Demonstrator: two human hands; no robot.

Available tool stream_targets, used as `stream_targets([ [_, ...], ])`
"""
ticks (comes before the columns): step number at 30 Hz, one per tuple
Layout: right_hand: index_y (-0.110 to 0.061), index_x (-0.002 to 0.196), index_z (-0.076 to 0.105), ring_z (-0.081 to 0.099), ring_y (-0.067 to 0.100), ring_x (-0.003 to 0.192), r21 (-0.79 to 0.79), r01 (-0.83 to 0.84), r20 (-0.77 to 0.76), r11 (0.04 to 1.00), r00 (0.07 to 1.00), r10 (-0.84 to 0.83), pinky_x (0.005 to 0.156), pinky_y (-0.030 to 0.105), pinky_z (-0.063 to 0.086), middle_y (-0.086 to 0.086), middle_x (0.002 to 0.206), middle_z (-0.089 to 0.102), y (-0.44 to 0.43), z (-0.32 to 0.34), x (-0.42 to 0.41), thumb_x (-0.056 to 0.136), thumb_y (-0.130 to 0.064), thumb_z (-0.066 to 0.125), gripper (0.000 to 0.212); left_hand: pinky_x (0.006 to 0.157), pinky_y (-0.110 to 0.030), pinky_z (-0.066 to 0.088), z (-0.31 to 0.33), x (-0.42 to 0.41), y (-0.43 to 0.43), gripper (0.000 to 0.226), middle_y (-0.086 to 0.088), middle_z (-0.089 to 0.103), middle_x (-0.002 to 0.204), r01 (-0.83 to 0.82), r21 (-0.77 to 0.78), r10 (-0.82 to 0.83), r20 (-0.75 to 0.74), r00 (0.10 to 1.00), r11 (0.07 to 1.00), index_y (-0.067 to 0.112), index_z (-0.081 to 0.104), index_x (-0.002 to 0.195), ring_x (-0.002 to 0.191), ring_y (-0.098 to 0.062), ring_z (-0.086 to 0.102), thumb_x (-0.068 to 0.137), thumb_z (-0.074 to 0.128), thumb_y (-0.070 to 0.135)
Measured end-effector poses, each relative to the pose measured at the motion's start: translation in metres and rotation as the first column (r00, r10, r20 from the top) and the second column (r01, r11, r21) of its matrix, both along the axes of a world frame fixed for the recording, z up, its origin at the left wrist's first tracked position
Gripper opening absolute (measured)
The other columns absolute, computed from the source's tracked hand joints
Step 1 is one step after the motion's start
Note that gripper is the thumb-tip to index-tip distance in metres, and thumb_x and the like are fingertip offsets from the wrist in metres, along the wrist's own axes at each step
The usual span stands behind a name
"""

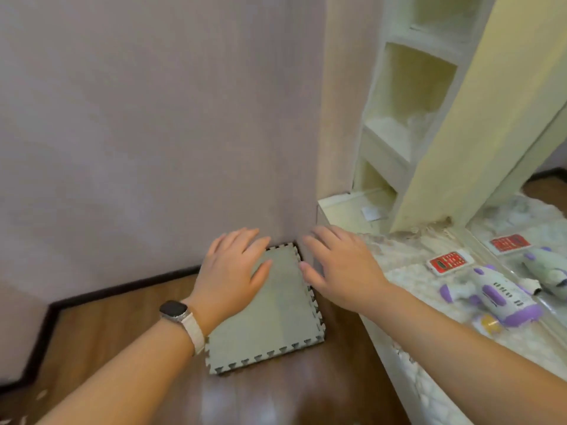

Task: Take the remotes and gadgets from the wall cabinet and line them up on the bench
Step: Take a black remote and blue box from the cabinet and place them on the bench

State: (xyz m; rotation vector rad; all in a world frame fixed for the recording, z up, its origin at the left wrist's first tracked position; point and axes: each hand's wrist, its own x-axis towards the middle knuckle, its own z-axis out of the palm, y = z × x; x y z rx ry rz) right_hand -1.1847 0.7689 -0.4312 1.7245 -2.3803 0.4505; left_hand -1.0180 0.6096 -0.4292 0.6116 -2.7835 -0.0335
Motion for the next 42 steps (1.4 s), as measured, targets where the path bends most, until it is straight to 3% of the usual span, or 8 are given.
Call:
stream_targets([
  [6, -0.014, 0.114, 0.064, 0.057, 0.030, 0.110, -0.050, -0.184, -0.010, 0.982, 0.983, 0.183, 0.083, 0.040, 0.047, 0.008, 0.120, 0.063, -0.105, 0.017, 0.129, 0.085, -0.048, 0.050, 0.047, 0.102, -0.044, 0.037, 0.017, 0.145, -0.063, 0.045, -0.005, 0.060, 0.129, -0.206, -0.012, 0.204, -0.080, 0.976, 0.979, 0.018, 0.062, 0.124, 0.121, -0.027, 0.052, 0.091, 0.045, 0.044],
  [15, -0.016, 0.120, 0.063, 0.056, 0.030, 0.114, 0.000, -0.431, -0.020, 0.902, 0.902, 0.431, 0.088, 0.041, 0.048, 0.007, 0.124, 0.062, -0.215, 0.023, 0.303, 0.089, -0.049, 0.045, 0.050, 0.103, -0.044, 0.036, 0.016, 0.350, -0.117, 0.044, -0.005, 0.058, 0.133, -0.495, 0.046, 0.496, -0.123, 0.859, 0.868, 0.021, 0.061, 0.127, 0.126, -0.027, 0.049, 0.091, 0.047, 0.042],
  [24, -0.018, 0.125, 0.061, 0.054, 0.028, 0.118, 0.076, -0.729, -0.037, 0.680, 0.679, 0.733, 0.091, 0.040, 0.047, 0.005, 0.128, 0.060, -0.293, 0.014, 0.450, 0.091, -0.052, 0.041, 0.052, 0.110, -0.041, 0.027, 0.001, 0.514, -0.102, 0.044, 0.000, 0.052, 0.140, -0.813, 0.122, 0.822, -0.065, 0.566, 0.570, 0.025, 0.053, 0.136, 0.133, -0.019, 0.041, 0.096, 0.047, 0.042],
  [31, -0.017, 0.127, 0.061, 0.054, 0.028, 0.120, 0.076, -0.882, -0.005, 0.466, 0.467, 0.884, 0.093, 0.042, 0.047, 0.006, 0.129, 0.061, -0.358, 0.007, 0.547, 0.093, -0.051, 0.043, 0.051, 0.110, -0.042, 0.029, -0.005, 0.598, -0.098, 0.048, 0.001, 0.051, 0.141, -0.926, 0.188, 0.945, -0.041, 0.325, 0.326, 0.025, 0.052, 0.137, 0.133, -0.018, 0.041, 0.096, 0.040, 0.045],
  [38, -0.015, 0.122, 0.063, 0.056, 0.029, 0.114, 0.066, -0.946, 0.029, 0.317, 0.320, 0.947, 0.089, 0.043, 0.049, 0.007, 0.124, 0.063, -0.450, 0.001, 0.622, 0.090, -0.049, 0.042, 0.051, 0.107, -0.042, 0.032, -0.007, 0.654, -0.150, 0.047, 0.002, 0.050, 0.140, -0.973, 0.172, 0.988, 0.007, 0.157, 0.154, 0.026, 0.050, 0.137, 0.131, -0.018, 0.041, 0.096, 0.039, 0.046],
  [42, -0.014, 0.119, 0.064, 0.057, 0.030, 0.109, 0.072, -0.958, 0.041, 0.278, 0.281, 0.959, 0.086, 0.042, 0.049, 0.006, 0.120, 0.064, -0.509, 0.009, 0.648, 0.089, -0.049, 0.042, 0.051, 0.107, -0.043, 0.036, 0.005, 0.670, -0.201, 0.047, 0.000, 0.052, 0.139, -0.985, 0.130, 0.993, 0.025, 0.118, 0.114, 0.025, 0.052, 0.135, 0.129, -0.020, 0.044, 0.095, 0.040, 0.046],
])
